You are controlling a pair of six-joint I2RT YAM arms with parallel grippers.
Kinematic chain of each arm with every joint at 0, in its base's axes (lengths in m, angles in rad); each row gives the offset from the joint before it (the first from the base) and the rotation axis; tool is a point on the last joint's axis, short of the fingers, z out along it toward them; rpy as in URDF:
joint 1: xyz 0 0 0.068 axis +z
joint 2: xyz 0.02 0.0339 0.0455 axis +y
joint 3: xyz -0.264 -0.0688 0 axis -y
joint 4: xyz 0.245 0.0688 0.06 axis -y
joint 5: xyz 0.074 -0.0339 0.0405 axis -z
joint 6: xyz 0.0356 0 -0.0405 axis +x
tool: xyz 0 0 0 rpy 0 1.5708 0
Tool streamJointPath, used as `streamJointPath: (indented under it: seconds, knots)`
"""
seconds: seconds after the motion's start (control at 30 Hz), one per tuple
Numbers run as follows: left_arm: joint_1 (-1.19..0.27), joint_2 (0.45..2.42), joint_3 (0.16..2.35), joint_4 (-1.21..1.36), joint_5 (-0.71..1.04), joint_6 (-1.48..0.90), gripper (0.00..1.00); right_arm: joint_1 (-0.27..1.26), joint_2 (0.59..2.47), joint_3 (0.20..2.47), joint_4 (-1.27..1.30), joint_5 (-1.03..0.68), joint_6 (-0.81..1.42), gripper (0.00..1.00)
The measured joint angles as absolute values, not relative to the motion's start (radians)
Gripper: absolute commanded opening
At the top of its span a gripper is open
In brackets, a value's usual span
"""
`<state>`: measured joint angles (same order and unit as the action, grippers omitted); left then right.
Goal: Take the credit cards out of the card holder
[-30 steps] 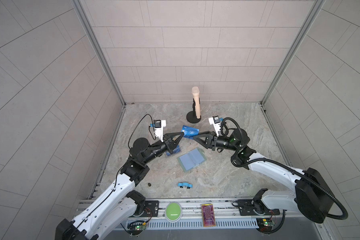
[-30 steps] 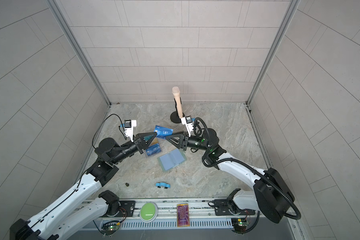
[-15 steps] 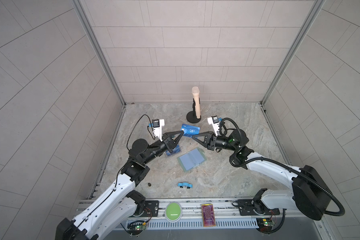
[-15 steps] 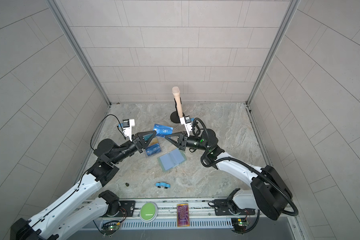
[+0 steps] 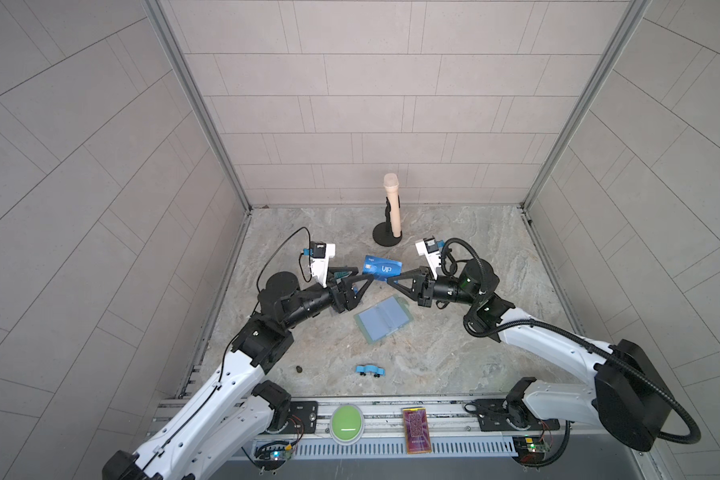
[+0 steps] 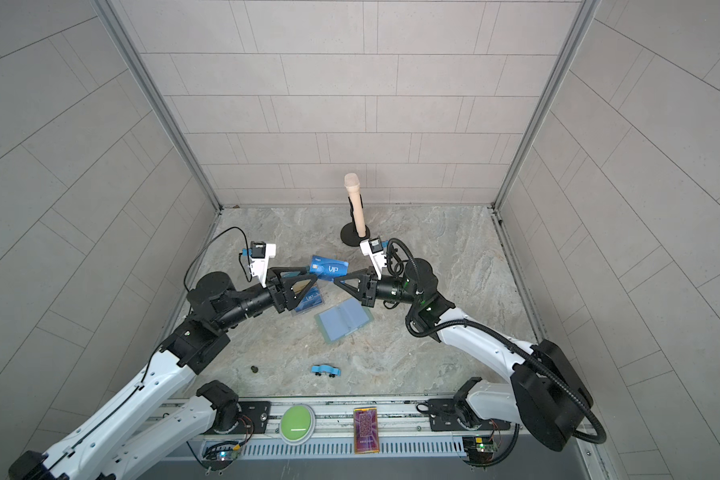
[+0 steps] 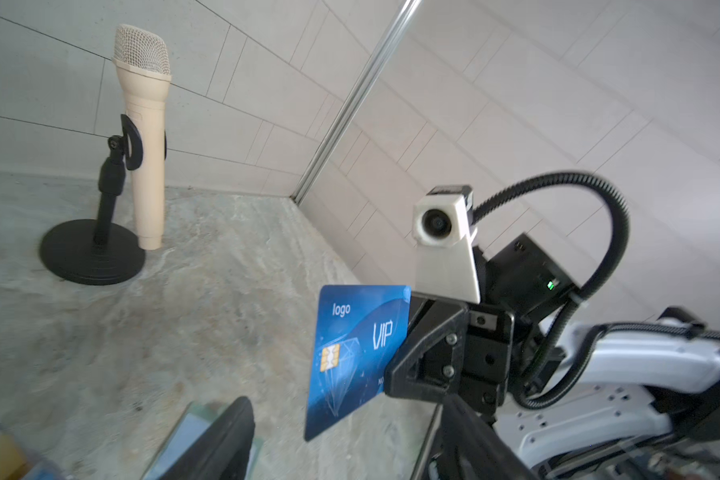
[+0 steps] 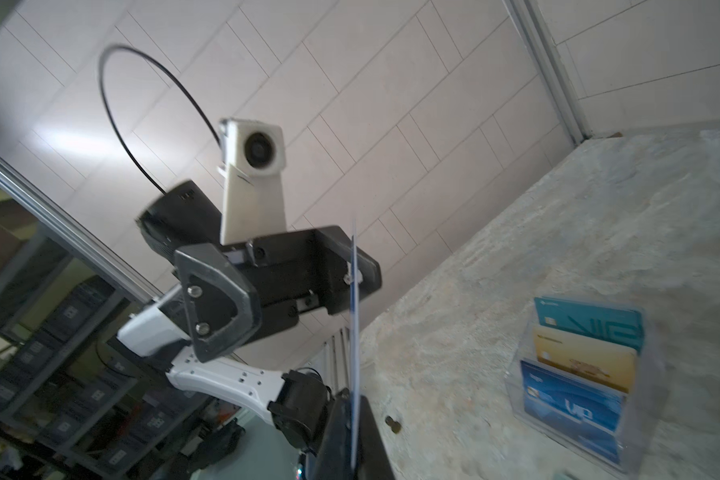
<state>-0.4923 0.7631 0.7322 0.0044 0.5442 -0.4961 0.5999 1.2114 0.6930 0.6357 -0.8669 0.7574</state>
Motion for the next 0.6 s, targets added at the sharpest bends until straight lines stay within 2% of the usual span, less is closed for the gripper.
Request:
streamJointPath:
  seconds: [0.17, 0.3, 0.47, 0.6]
  knots:
    - [-0.399, 0.785, 0.919, -0.299, 0.570, -0.297, 0.78, 0.595, 1.121, 0.744, 0.327, -0.873, 0.533, 0.00]
    - [-0.366, 0.860, 1.032, -0.503, 0.670, -0.121, 0.74, 0.595, 1.084, 0.775, 0.145, -0.906, 0.392, 0.00]
    - [-0.366, 0.978, 1.139, -0.690, 0.765, 0.049, 0.73, 0.595, 1.083, 0.791, 0.013, -0.966, 0.291, 0.00]
    - [-0.366, 1.024, 1.199, -0.796, 0.831, 0.158, 0.67, 0.601, 1.090, 0.818, -0.060, -1.010, 0.236, 0.00]
